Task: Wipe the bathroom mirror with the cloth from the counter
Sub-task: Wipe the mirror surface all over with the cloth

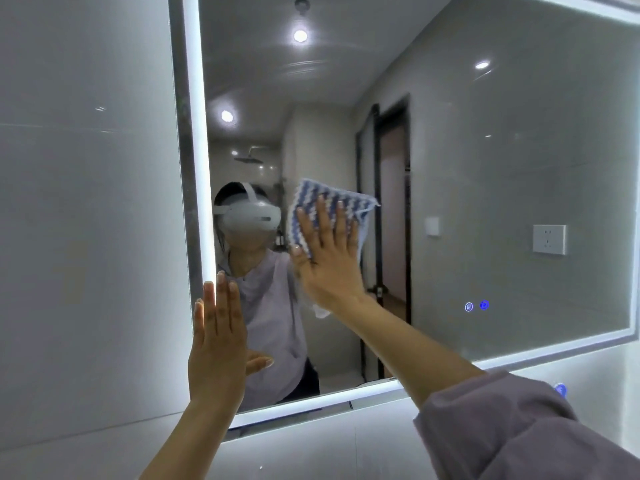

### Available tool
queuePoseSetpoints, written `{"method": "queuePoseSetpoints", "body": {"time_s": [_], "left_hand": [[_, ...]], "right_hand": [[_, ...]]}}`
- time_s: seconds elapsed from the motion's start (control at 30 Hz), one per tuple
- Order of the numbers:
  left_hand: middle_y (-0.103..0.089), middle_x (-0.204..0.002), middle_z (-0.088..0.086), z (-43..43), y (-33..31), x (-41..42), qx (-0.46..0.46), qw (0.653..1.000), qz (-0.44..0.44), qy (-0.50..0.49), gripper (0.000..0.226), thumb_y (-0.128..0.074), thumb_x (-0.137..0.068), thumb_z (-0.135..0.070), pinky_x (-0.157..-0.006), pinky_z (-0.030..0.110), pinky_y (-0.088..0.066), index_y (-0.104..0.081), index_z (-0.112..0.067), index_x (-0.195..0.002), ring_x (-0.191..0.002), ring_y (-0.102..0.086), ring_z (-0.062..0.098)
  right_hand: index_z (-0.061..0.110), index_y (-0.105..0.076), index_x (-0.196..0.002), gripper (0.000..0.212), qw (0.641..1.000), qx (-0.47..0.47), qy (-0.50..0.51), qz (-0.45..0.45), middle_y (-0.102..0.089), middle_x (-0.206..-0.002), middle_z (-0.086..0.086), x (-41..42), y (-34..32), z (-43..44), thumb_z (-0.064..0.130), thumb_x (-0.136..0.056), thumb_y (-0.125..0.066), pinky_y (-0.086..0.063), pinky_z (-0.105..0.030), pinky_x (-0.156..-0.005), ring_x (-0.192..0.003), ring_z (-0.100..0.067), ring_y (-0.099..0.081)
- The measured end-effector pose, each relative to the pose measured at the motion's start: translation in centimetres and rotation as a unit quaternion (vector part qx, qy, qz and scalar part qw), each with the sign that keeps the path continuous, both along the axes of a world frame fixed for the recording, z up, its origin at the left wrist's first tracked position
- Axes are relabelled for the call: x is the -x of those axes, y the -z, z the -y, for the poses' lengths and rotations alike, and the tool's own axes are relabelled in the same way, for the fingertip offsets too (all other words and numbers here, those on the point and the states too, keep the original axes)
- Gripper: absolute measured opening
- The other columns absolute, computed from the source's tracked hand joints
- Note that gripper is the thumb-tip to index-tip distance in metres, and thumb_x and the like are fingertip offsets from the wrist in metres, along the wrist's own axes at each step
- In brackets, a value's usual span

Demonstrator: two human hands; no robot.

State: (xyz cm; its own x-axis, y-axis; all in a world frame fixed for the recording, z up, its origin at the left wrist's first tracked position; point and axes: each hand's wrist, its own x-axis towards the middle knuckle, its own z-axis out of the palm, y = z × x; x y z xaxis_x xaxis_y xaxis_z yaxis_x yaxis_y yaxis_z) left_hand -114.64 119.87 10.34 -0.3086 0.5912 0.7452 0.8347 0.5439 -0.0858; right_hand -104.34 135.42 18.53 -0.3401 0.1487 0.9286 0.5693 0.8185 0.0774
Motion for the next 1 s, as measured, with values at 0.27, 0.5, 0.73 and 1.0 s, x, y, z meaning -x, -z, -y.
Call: {"method": "queuePoseSetpoints", "body": {"time_s": [0.27,0.5,0.73,1.0], "left_hand": [[-0.021,-0.151,0.025,0.1,0.2,0.4,-0.009,1.000,-0.003,0.012,0.135,-0.062,-0.041,-0.072,-0.111,0.052,-0.028,-0.006,-0.002,-0.142,-0.137,-0.023,0.046],[-0.019,-0.150,0.028,0.3,0.1,0.2,-0.001,1.000,0.003,0.026,0.130,-0.062,-0.043,-0.065,-0.109,0.057,-0.031,-0.023,0.009,-0.143,-0.137,-0.022,0.049],[-0.017,-0.151,0.029,0.1,0.0,-0.2,0.021,1.000,0.000,0.007,0.131,-0.060,-0.046,-0.068,-0.107,0.060,-0.032,-0.020,0.012,-0.142,-0.137,-0.019,0.051],[-0.014,-0.151,0.033,0.2,-0.4,-1.0,0.038,0.998,-0.012,-0.047,0.126,0.003,-0.068,-0.086,-0.110,0.058,-0.025,-0.019,0.015,-0.141,-0.139,-0.016,0.049]], "right_hand": [[0.026,0.001,-0.149,0.056,0.998,-0.005,-0.027,0.047,0.015,-0.157,0.000,0.8,1.4,2.0,0.039,-0.103,-0.028,0.012,-0.044,-0.119,-0.147,-0.027,0.014],[0.026,-0.006,-0.151,0.054,0.997,-0.046,-0.003,0.062,0.004,-0.159,-0.001,-2.9,2.2,-2.2,0.039,-0.103,-0.028,0.004,-0.045,-0.120,-0.148,-0.025,0.005],[0.027,-0.016,-0.152,0.057,0.998,0.027,0.039,0.039,-0.007,-0.161,-0.004,-9.4,3.6,-8.5,0.049,-0.101,-0.008,-0.006,-0.048,-0.119,-0.149,-0.026,0.000],[0.029,-0.007,-0.153,0.056,0.996,0.043,0.047,0.062,-0.002,-0.161,-0.003,-17.8,3.8,-15.9,0.050,-0.101,-0.004,-0.001,-0.046,-0.119,-0.149,-0.024,0.004]]}}
